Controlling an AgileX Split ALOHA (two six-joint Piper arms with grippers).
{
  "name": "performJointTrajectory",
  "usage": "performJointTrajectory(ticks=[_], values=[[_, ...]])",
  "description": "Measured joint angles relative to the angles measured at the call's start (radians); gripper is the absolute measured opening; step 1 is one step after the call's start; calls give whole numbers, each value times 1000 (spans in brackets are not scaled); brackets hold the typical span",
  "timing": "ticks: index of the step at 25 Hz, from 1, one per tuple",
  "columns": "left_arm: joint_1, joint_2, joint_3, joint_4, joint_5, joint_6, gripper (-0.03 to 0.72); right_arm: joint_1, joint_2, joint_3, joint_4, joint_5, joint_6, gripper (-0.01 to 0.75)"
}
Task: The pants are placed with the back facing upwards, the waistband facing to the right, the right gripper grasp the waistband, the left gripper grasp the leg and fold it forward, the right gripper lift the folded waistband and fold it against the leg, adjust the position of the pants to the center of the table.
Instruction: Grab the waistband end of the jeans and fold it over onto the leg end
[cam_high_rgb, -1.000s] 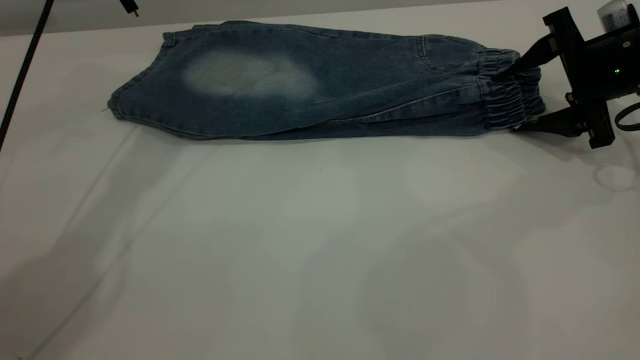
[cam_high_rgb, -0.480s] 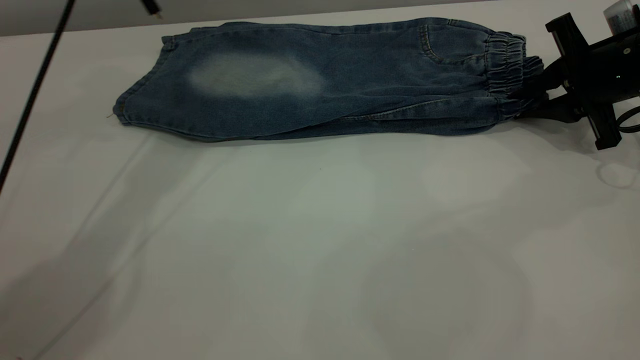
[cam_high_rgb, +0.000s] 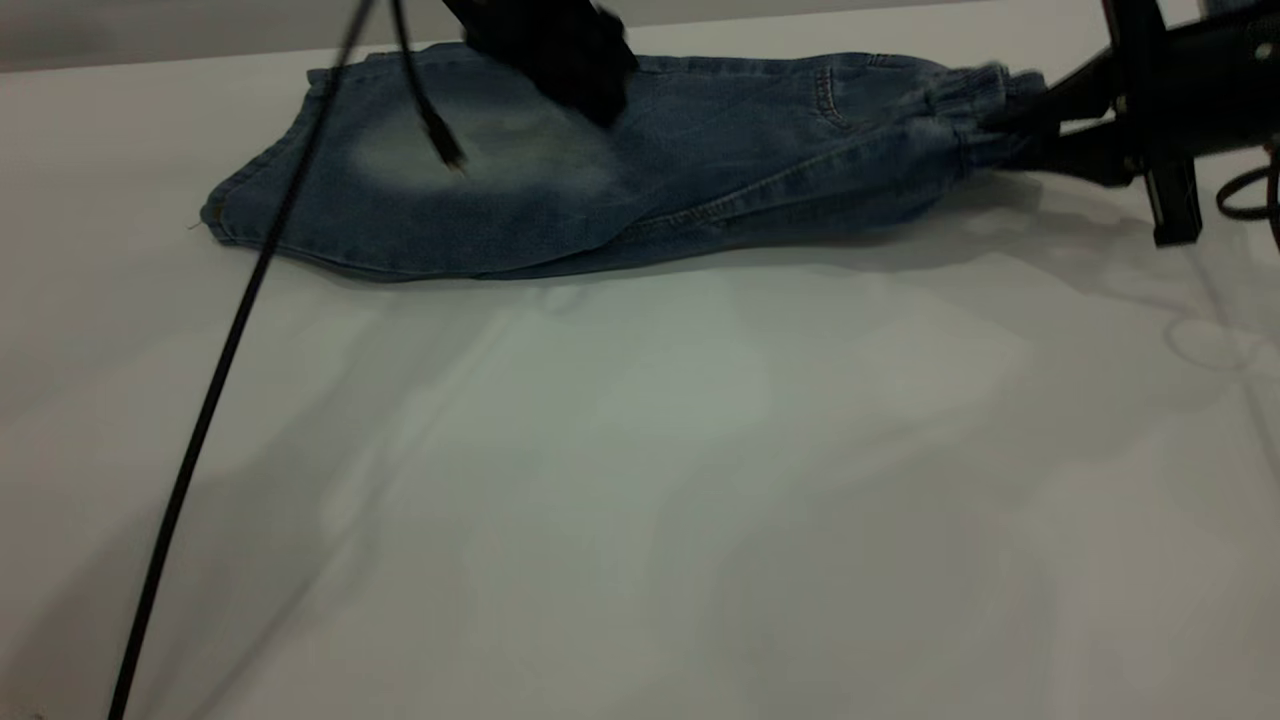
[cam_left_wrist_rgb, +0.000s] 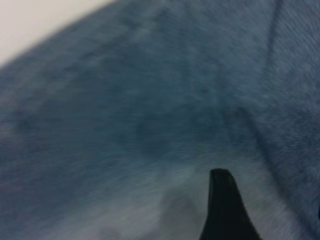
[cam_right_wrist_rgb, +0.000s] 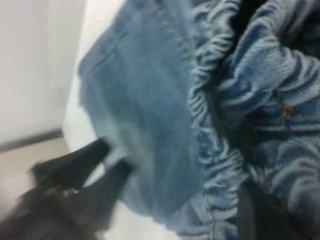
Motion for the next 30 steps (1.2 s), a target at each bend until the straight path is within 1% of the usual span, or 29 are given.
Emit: performJointTrajectory(ticks=[3, 7, 11, 16, 20, 22, 28, 30], values=[[-25, 47, 0, -9, -9, 0, 400, 0, -44, 0, -1, 35, -36, 76], [-65, 73, 0, -79, -11, 34, 400, 0, -103, 0, -3, 81, -68, 76], [-119, 74, -1, -183, -43, 123, 400, 0, -150, 0, -3, 152, -77, 75], [-194, 78, -2, -343, -58, 240, 400, 0, -180, 0, -4, 278, -78, 75], [-235, 80, -2, -448, -63, 317, 400, 0, -180, 0, -1, 291, -77, 75], [-232, 77, -4, -469, -59, 331, 400, 0, -180, 0, 2, 290, -77, 75], [-162, 23, -9, -455, -34, 334, 387, 0, -180, 0, 3, 293, -78, 74], [-140, 7, -9, -428, -13, 353, 384, -1, -180, 0, 3, 292, -78, 74]])
